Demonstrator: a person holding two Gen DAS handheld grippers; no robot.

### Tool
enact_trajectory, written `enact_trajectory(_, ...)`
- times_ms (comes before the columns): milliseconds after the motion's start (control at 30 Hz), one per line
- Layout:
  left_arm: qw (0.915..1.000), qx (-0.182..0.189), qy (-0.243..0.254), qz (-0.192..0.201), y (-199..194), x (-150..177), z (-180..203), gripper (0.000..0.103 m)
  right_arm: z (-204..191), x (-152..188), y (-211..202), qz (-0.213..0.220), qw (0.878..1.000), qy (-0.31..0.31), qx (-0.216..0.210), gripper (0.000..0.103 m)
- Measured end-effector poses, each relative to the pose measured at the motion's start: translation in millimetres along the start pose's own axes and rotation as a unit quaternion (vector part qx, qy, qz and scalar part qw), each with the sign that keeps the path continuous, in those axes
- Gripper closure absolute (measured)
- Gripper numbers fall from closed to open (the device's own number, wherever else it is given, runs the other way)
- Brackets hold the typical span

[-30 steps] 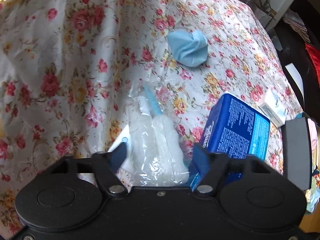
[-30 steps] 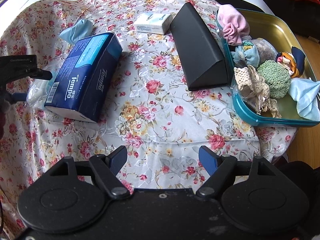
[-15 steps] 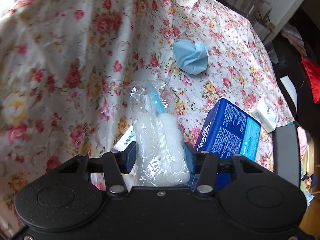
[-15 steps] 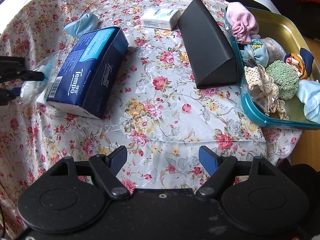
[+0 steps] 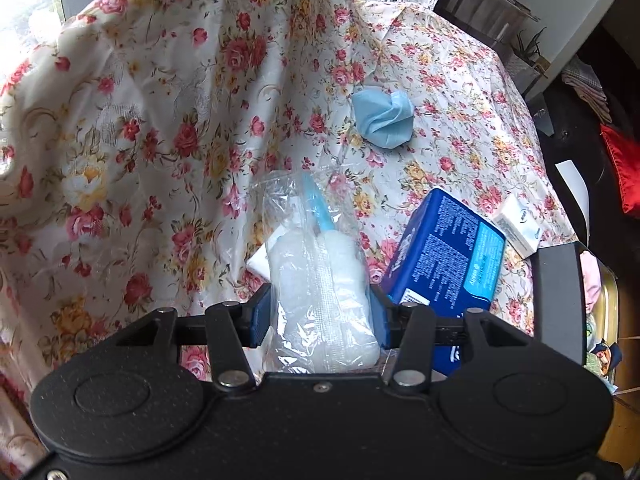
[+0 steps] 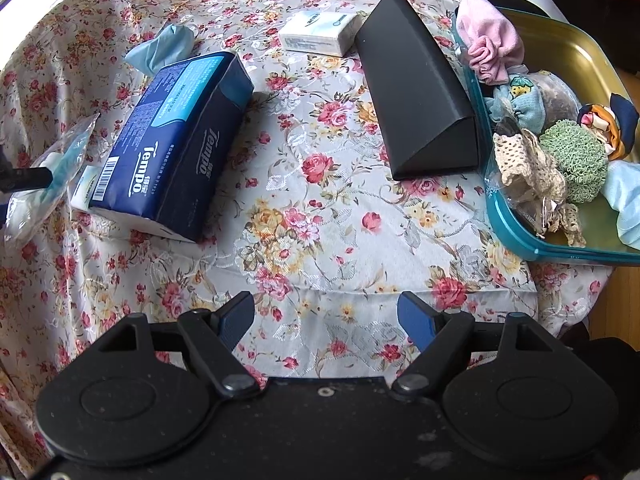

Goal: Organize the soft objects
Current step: 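Lift the cotton bag with the left tool while the right tool grasps the white tissue packet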

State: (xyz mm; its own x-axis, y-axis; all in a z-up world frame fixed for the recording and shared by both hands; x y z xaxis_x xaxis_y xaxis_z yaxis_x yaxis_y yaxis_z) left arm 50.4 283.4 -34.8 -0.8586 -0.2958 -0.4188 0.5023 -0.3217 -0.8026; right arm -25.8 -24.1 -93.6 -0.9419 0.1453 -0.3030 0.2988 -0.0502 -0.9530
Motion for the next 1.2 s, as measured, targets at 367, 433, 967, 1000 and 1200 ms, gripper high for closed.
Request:
enact_trajectory(367,0.9986,0.029,0.042,0.013,-1.3,2.2,43.5,0.055,5.5,-13.6,-4.4,0.016,1.0,0.004,-0.009,0.025)
enact_trajectory(433,0.9979,0.036,0.053,0.011,1.8,4.6,53.8,0.055,6.2,-23.6,-8.9,0.031,0.999,-0.001,-0.009,0.025)
enact_trajectory(967,0.9953,0.056,0.078,0.008,19.4,11.2,98.2,0.055,-7.6,-128.5,-7.9,0.154,0.982,-0.108,0.021,0.025)
enact_trajectory(1000,0.9955,0.056,0.077,0.007,20.0,11.4,98.7,0.055,-10.2,-135.3,-4.2,0.157,0.981,-0.114,0.023,0.025)
enact_trajectory(1200,0.9958,0.056,0.072,0.004,22.5,15.3,102.8,0.055,-27.0,-174.7,26.7,0.161,0.972,-0.167,0.04,0.025)
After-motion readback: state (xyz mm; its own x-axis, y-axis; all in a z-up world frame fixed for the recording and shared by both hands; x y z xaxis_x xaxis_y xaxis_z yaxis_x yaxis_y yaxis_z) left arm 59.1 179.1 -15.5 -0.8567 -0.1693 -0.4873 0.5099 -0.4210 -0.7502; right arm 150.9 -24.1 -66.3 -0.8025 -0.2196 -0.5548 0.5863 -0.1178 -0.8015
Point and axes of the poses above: each gripper's, at about its wrist camera, not at the fingertips, and y roughly the way its jaws point, z to its right, x to its underside, the point moved 3 cm from there along y, roughly the way its jaws point, and after that the axes turned 12 degrees about x, right-handed, at the moved point
